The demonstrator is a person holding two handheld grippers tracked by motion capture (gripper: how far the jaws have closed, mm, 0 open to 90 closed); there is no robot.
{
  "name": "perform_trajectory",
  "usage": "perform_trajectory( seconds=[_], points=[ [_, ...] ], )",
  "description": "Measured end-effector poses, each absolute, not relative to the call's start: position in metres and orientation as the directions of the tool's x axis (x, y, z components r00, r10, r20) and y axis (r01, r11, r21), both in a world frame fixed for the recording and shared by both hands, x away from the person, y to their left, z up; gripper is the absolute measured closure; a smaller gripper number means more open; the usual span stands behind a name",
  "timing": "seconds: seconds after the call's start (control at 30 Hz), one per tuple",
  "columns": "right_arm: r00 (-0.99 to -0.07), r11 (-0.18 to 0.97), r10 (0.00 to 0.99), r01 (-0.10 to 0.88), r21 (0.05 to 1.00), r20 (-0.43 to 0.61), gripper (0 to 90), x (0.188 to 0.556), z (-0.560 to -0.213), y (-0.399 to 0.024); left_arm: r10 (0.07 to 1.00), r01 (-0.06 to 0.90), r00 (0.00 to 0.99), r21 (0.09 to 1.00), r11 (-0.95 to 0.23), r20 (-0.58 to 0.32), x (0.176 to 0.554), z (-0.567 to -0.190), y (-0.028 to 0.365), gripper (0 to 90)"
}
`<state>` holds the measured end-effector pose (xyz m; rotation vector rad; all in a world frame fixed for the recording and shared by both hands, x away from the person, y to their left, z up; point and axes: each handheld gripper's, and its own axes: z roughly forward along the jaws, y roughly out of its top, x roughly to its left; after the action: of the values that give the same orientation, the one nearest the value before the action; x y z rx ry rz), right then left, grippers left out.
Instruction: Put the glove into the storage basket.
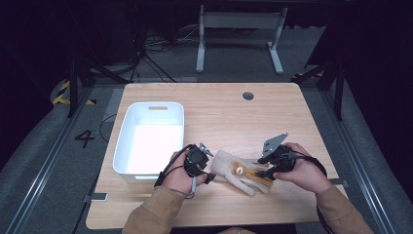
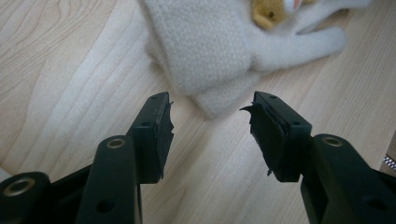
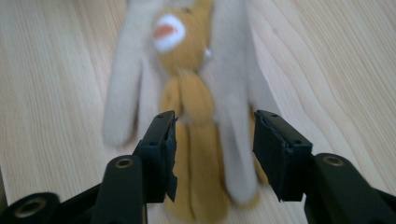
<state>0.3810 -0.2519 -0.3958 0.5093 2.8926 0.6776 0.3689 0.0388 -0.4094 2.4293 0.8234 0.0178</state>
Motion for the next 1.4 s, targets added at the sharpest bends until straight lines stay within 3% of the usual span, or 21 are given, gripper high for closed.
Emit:
perform_trajectory(
  seconds=[0.17,0.33,0.73,0.87,0.97,1.27,1.33,1.4],
  points=[
    [-0.923,0.851,0.382,0.335,0.405,-0.04,55.8,0.376,-0.397,-0.269,0.546,0.548,0.82,0.509,-0.664,-0.17,0.374,-0.411,0.035,50.7],
    [-0.914,0.861,0.403,0.361,0.357,-0.046,53.5,0.374,-0.404,-0.276,0.539,0.548,0.823,0.502,-0.669,-0.179,0.378,-0.412,0.032,52.7],
    [-0.909,0.857,0.416,0.379,0.348,-0.033,51.4,0.382,-0.423,-0.274,0.543,0.546,0.822,0.502,-0.67,-0.17,0.38,-0.416,0.033,52.4],
    [-0.919,0.866,0.392,0.355,0.352,-0.036,72.9,0.382,-0.422,-0.273,0.539,0.531,0.828,0.521,-0.668,-0.154,0.38,-0.417,0.031,52.6],
    [-0.925,0.872,0.377,0.333,0.358,-0.057,81.6,0.38,-0.418,-0.272,0.544,0.535,0.825,0.521,-0.665,-0.153,0.381,-0.419,0.03,52.5],
    [-0.923,0.87,0.382,0.345,0.352,-0.041,84.4,0.38,-0.42,-0.271,0.551,0.547,0.82,0.499,-0.672,-0.156,0.384,-0.429,0.023,56.2],
    [-0.923,0.87,0.383,0.347,0.35,-0.038,84.5,0.38,-0.42,-0.27,0.549,0.542,0.822,0.496,-0.678,-0.148,0.384,-0.431,0.022,59.2],
    [-0.923,0.87,0.383,0.346,0.352,-0.037,85.0,0.38,-0.42,-0.27,0.554,0.539,0.822,0.491,-0.684,-0.129,0.383,-0.43,0.022,67.8]
  ],
)
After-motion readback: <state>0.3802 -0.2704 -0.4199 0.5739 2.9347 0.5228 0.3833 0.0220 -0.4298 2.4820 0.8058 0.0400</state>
